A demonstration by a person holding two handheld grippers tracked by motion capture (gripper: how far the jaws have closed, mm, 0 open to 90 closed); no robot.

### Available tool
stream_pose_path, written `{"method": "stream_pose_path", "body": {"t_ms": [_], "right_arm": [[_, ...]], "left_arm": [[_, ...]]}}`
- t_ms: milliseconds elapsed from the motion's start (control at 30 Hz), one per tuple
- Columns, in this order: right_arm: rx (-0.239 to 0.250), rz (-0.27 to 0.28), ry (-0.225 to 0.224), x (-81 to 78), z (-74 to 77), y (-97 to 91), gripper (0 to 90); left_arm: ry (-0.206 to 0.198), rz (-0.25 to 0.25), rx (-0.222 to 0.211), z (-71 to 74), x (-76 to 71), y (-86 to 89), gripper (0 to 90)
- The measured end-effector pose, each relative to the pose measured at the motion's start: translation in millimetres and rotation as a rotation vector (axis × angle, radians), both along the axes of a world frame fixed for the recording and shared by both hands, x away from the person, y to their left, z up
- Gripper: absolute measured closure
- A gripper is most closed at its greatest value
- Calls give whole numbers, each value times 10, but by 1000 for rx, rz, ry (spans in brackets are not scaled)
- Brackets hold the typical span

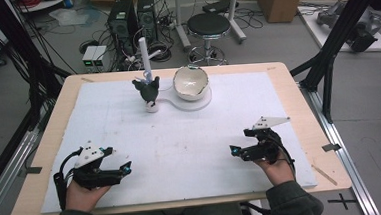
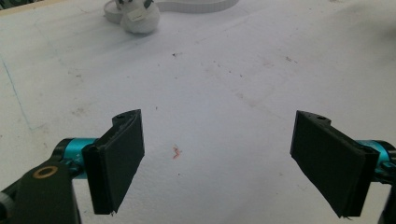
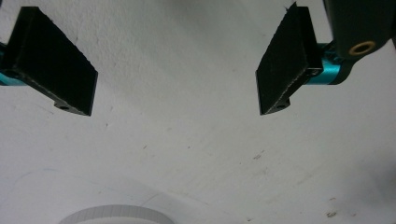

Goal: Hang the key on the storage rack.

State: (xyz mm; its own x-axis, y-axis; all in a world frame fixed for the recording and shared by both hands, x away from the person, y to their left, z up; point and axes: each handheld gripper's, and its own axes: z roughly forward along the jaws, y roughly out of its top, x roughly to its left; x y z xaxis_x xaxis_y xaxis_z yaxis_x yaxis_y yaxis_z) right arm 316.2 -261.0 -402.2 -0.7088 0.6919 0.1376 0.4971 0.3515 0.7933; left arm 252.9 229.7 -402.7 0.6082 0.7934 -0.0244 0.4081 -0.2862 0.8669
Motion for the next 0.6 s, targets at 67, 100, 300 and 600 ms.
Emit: {"method": "stream_pose_path", "body": {"t_ms": [67, 100, 300, 600], "right_arm": [[4, -4, -6, -31, -9, -27, 118], [8, -2, -11, -45, -15, -41, 119], [18, -12, -5, -136, -56, -102, 116], [35, -13, -15, -196, -72, -139, 116]], "left_arm": [[1, -2, 3, -2, 0, 5, 179], [2, -1, 1, -3, -1, 4, 180], [6, -4, 3, -17, -9, 0, 180], [13, -13, 12, -38, -23, -7, 179]]}}
